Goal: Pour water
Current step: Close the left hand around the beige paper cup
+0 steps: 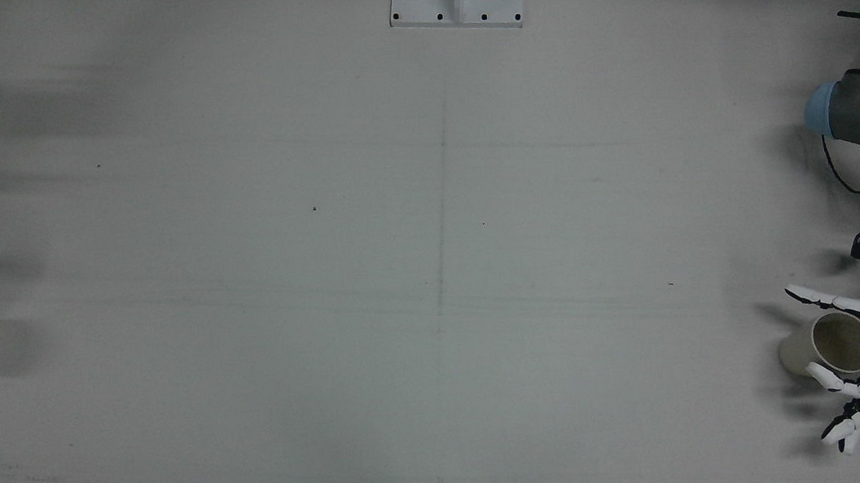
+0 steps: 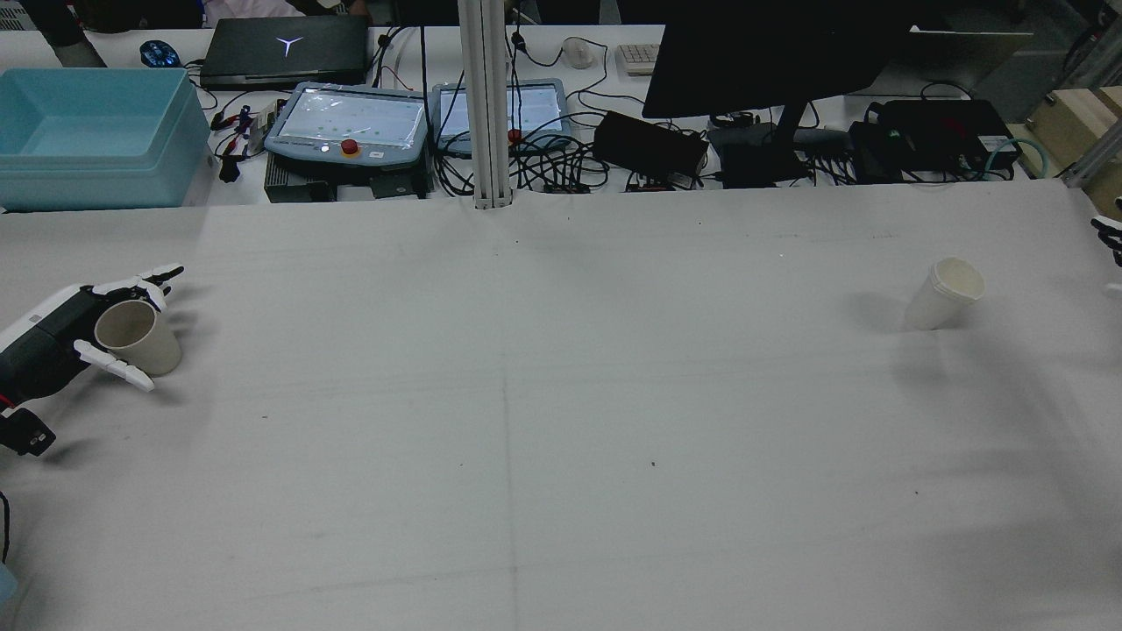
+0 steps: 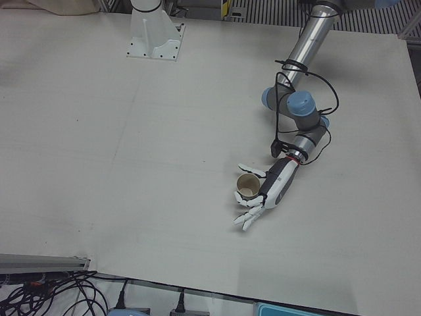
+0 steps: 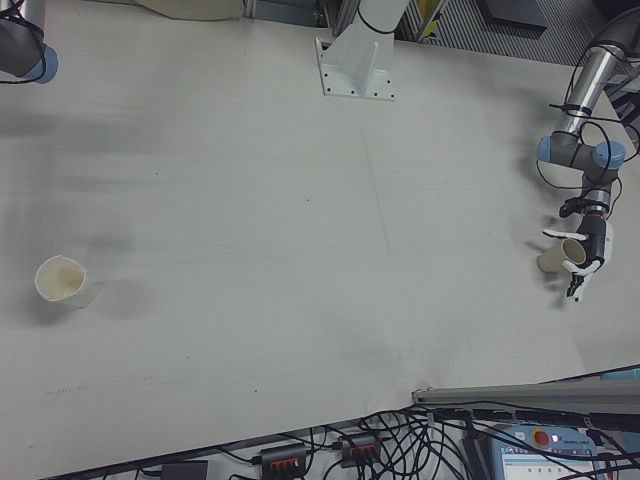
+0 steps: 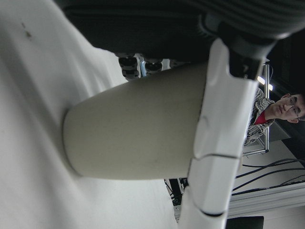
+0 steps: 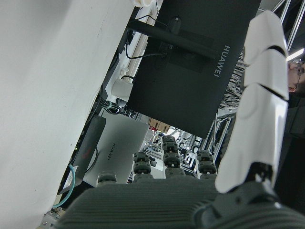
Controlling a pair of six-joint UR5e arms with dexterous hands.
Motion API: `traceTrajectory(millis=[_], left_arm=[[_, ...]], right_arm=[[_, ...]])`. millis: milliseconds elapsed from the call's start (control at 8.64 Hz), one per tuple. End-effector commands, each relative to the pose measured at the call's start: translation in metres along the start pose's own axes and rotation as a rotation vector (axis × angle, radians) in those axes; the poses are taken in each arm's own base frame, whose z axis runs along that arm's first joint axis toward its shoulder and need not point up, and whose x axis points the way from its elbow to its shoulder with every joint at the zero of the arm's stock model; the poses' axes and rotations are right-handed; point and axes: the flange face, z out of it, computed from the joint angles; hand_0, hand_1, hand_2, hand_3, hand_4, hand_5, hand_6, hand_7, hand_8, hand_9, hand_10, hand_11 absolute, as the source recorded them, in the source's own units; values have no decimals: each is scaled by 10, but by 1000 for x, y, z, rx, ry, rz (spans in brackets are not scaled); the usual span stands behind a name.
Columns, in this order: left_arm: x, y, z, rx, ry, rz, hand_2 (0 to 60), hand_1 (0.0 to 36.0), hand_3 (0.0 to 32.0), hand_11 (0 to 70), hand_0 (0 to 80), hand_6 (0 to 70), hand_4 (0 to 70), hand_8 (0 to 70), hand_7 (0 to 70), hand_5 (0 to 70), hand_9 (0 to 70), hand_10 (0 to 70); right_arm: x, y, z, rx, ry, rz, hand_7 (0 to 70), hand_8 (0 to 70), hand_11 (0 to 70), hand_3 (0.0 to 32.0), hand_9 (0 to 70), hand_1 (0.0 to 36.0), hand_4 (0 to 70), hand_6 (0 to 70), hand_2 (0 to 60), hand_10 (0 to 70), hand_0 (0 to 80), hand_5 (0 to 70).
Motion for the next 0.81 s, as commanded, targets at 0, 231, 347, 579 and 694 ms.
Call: traceTrajectory(millis=[0,231,347,579,694], left_arm=[[1,3,5,4,0,0,0,206,0,110,800,155,379,90,111,700,29,60],[1,2,3,22,-7,-12,0,235,0,120,800,161,413,97,123,700,37,65],[2,5,4,26,-9,-15,0,320,0,142,800,174,426,109,137,700,51,74],[2,3,1,58,-21,-50,215,360,0,160,800,185,444,120,148,700,63,81],[4,6,1,69,-26,-81,521,360,0,160,800,187,448,119,148,700,63,82]], right_arm=[[0,0,0,0,0,1,102,81,0,0,74,215,0,172,102,0,534,84],[-1,0,0,0,-4,5,108,81,0,0,75,216,0,172,104,0,537,84],[-3,0,0,1,-6,6,111,80,0,0,75,217,0,173,104,0,536,84],[-4,0,0,1,-10,11,105,81,0,0,75,218,0,171,106,0,537,85],[-6,1,1,-1,-14,13,106,83,0,0,77,221,0,172,109,0,539,86]])
